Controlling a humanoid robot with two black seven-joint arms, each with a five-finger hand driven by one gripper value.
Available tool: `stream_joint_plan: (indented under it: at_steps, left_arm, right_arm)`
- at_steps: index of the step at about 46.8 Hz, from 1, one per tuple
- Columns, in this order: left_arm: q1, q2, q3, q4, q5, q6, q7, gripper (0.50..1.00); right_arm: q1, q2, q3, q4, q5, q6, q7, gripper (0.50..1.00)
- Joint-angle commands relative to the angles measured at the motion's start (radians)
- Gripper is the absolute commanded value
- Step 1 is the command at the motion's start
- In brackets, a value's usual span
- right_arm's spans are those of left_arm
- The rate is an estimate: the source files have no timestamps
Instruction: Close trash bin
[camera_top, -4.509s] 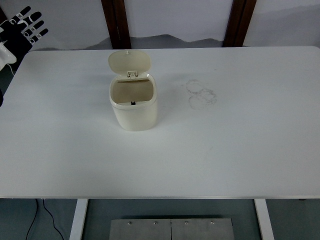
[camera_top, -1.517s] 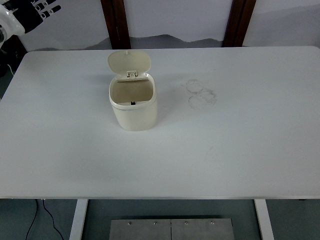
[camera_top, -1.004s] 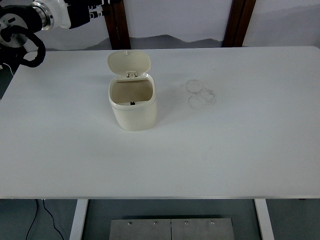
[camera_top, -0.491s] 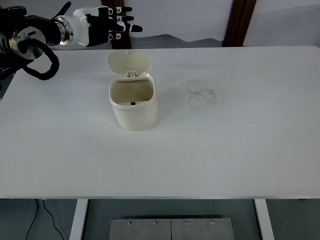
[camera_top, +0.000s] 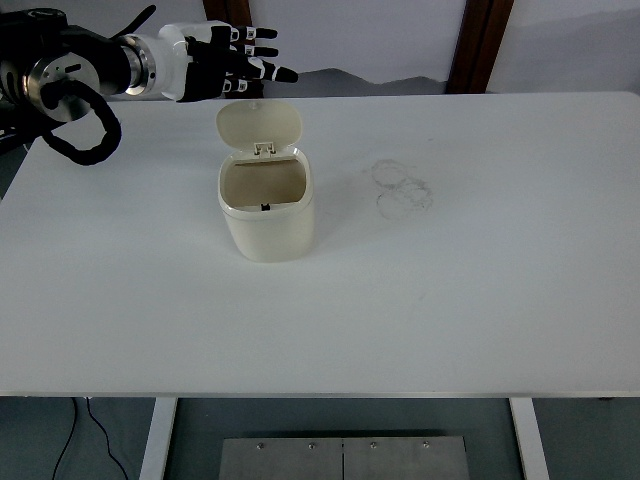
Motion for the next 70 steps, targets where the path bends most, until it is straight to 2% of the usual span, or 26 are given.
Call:
stream_joint_plan:
  at_steps: [1, 10, 16, 22, 32, 70]
  left_arm:
    - [-0.015, 0.004, 0.012, -0.007, 0.000, -0.002, 0.002, 1.000]
    - [-0.033, -0.006, 0.012, -0.011, -0.008, -0.001, 0.002, 1.000]
    - [-0.043, -0.010, 0.014, -0.051, -0.011, 0.001, 0.003, 1.000]
    - [-0.053, -0.010, 0.041, -0.074, -0.014, 0.011, 0.036, 1.000]
    - [-0.070, -0.003, 0.075, -0.074, -0.017, 0.013, 0.039, 1.000]
    - [-0.020, -0.012, 0.107, -0.082, -0.029, 0.014, 0.039, 1.000]
  right_arm:
    - [0.000, 0.000, 0.000, 0.000, 0.000, 0.000, 0.000, 0.995]
    - [0.000, 0.000, 0.000, 0.000, 0.000, 0.001, 0.000, 0.995]
    - [0.000, 0.000, 0.000, 0.000, 0.000, 0.001, 0.000, 0.995]
    - [0.000, 0.000, 0.000, 0.000, 0.000, 0.000, 0.000, 0.995]
    - [0.000, 0.000, 0.000, 0.000, 0.000, 0.001, 0.000, 0.995]
    - [0.000, 0.000, 0.000, 0.000, -0.006, 0.000, 0.000, 0.995]
